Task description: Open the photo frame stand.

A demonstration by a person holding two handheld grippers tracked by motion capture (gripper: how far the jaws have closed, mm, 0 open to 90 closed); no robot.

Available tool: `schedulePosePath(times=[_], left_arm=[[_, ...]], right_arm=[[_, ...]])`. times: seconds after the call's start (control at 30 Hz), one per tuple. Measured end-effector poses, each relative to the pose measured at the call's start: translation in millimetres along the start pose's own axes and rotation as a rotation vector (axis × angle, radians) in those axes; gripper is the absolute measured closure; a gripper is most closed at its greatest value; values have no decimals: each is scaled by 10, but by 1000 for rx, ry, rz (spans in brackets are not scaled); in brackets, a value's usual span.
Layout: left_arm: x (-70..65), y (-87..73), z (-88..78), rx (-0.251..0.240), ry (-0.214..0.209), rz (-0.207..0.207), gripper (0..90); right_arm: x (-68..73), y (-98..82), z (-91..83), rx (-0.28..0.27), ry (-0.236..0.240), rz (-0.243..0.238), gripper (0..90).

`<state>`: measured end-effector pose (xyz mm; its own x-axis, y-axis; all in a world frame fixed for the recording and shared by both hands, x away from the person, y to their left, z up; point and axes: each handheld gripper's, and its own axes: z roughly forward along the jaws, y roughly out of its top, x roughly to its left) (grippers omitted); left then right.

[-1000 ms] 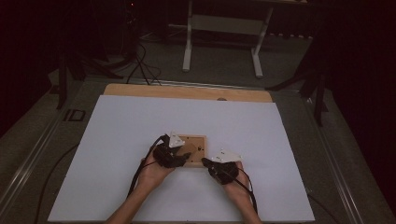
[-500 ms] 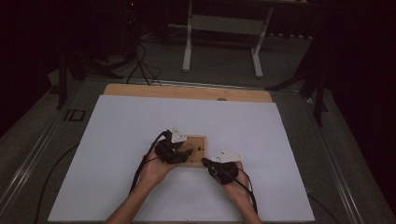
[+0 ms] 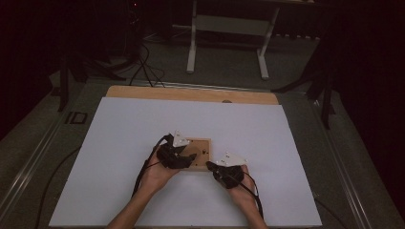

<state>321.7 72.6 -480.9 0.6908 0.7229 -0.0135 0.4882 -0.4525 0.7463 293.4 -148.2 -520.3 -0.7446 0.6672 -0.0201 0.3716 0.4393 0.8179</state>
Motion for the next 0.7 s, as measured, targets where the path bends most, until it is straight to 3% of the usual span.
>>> schedulePosePath(times=[0.37,0.5,0.7], left_arm=[[79,-94,26,20,-64,-92,415],[101,-107,58,55,-57,-101,426],[127,-108,70,60,-77,-120,445]], right_arm=[[2,-2,0,0,-1,-1,898],[1,-3,0,-1,-1,-2,898],[1,-2,0,-1,0,-2,897]])
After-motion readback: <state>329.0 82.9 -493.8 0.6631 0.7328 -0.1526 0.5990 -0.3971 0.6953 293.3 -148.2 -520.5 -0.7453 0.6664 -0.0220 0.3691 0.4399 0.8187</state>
